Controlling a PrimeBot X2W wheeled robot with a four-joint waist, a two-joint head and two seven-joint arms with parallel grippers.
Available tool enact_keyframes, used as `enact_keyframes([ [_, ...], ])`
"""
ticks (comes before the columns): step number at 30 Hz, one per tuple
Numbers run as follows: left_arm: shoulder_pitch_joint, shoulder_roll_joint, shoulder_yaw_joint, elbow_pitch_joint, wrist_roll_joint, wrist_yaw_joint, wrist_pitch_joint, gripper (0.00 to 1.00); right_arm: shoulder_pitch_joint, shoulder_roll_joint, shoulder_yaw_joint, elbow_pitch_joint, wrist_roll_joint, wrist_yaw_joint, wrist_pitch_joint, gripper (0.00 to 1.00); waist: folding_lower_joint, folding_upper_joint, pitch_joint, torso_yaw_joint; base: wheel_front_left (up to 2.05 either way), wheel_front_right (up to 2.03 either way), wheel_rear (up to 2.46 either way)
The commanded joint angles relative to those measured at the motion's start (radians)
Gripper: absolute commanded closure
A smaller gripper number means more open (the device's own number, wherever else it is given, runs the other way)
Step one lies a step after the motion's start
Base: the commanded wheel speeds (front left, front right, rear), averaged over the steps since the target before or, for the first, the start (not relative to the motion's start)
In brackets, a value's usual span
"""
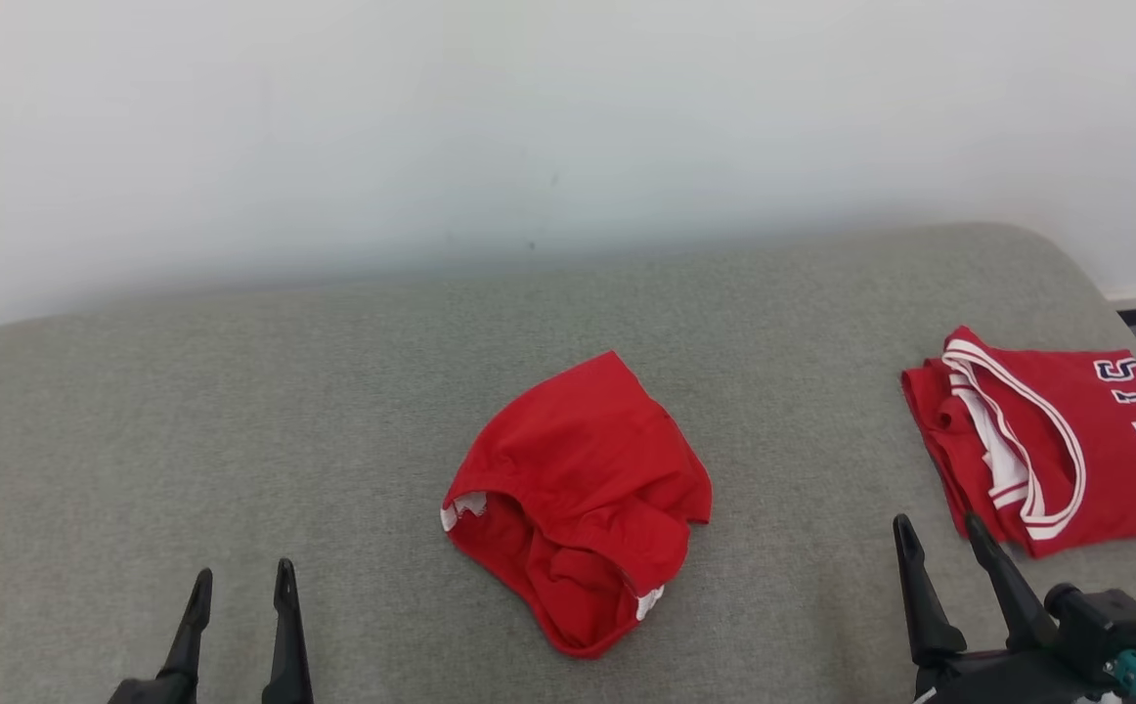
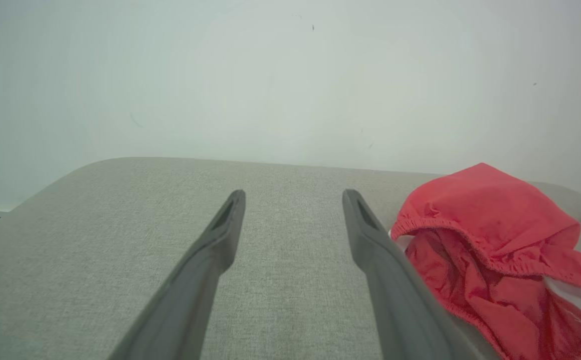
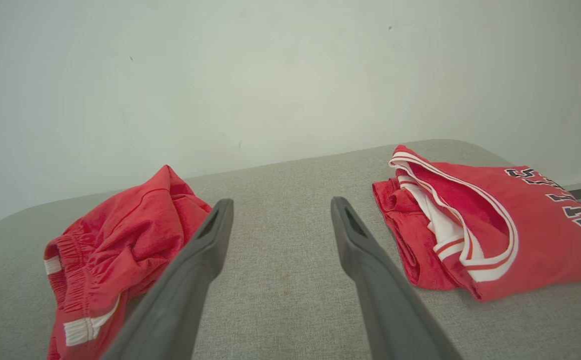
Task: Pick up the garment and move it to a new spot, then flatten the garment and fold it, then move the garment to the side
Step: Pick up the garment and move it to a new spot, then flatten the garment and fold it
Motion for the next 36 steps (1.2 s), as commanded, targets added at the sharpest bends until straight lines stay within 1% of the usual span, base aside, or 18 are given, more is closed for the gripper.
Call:
enact_keyframes([
  [1,0.018,0.0,0.003,-0.011,0.017,-0.01,-0.003,0.0,0.015,-0.001,-0.003,0.005,-0.004,-0.003,-0.007,0.0,0.0,0.0,-0.021,0.027,0.0,0.0,0.0],
  [8,0.087,-0.016,0.054,-0.027,0.048,-0.053,-0.003,0.0,0.067,0.012,-0.011,0.031,-0.011,-0.003,-0.016,0.0,0.0,0.0,-0.043,0.053,0.0,0.0,0.0],
  [13,0.109,-0.023,0.059,-0.009,0.057,-0.085,-0.003,0.0,0.098,0.024,-0.016,0.05,-0.009,-0.002,-0.017,0.0,0.0,0.0,-0.052,0.065,0.0,0.0,0.0],
  [25,0.131,-0.037,0.097,-0.008,0.072,-0.108,-0.003,0.0,0.106,0.036,-0.022,0.044,-0.015,-0.003,-0.017,0.0,0.0,0.0,-0.048,0.063,0.0,0.0,0.0],
  [36,0.109,-0.045,0.095,0.003,0.077,-0.122,-0.003,0.0,0.085,0.037,-0.008,0.038,-0.013,-0.003,-0.013,0.0,0.0,0.0,-0.034,0.045,0.0,0.0,0.0],
])
